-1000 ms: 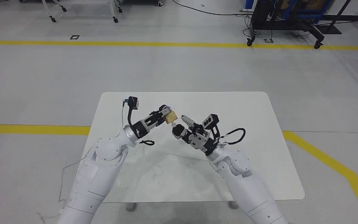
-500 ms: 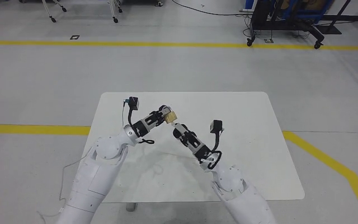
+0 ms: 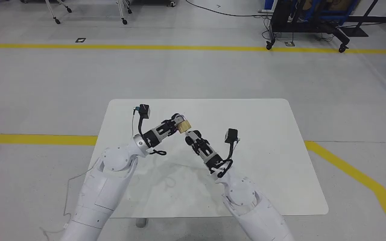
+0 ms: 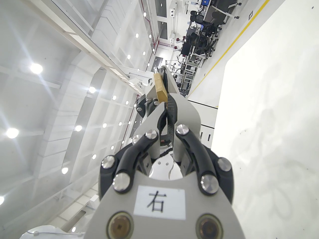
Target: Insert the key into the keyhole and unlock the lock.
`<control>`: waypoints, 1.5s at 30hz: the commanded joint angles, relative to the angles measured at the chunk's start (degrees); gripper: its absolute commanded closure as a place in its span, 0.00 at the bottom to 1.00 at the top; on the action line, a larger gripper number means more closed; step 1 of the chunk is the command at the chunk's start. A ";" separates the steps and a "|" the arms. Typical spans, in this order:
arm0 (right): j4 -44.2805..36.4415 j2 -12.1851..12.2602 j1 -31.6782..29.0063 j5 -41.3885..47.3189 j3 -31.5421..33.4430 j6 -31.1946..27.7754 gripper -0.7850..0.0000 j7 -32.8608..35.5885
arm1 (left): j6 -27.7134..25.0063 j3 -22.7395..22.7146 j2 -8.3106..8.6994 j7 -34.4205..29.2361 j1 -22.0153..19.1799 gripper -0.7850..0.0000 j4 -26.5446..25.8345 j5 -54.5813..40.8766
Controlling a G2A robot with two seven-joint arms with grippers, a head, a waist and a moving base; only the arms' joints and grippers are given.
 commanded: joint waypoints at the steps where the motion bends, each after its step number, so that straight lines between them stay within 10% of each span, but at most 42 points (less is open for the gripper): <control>1: 0.04 -0.11 0.03 0.28 -0.11 0.10 1.00 -0.67 | 0.04 0.00 0.01 -0.13 -0.03 1.00 0.00 -0.03; 7: 0.10 -0.50 0.19 6.95 -0.17 0.53 1.00 0.56 | -0.97 0.23 0.06 -1.08 -0.06 1.00 -0.38 0.43; 23: 7.03 0.02 3.26 48.91 6.80 13.04 1.00 32.44 | -5.77 -0.41 0.37 -0.58 0.51 1.00 -1.27 2.94; 36: 7.43 0.77 4.12 47.10 8.63 12.42 1.00 36.80 | -7.03 -0.63 0.52 0.55 1.34 1.00 -1.90 3.23; 37: 6.64 0.94 3.67 44.85 8.80 11.04 0.60 36.87 | -6.51 -0.62 0.51 0.40 1.27 1.00 -1.77 2.77; 38: 5.87 1.13 3.12 42.32 9.26 9.37 0.00 35.95 | -5.87 -0.64 0.51 0.25 1.18 1.00 -1.58 2.36; 45: -2.75 2.70 -2.80 25.13 13.95 1.48 0.00 29.62 | 0.59 -0.28 0.50 -0.06 0.42 1.00 -0.20 1.95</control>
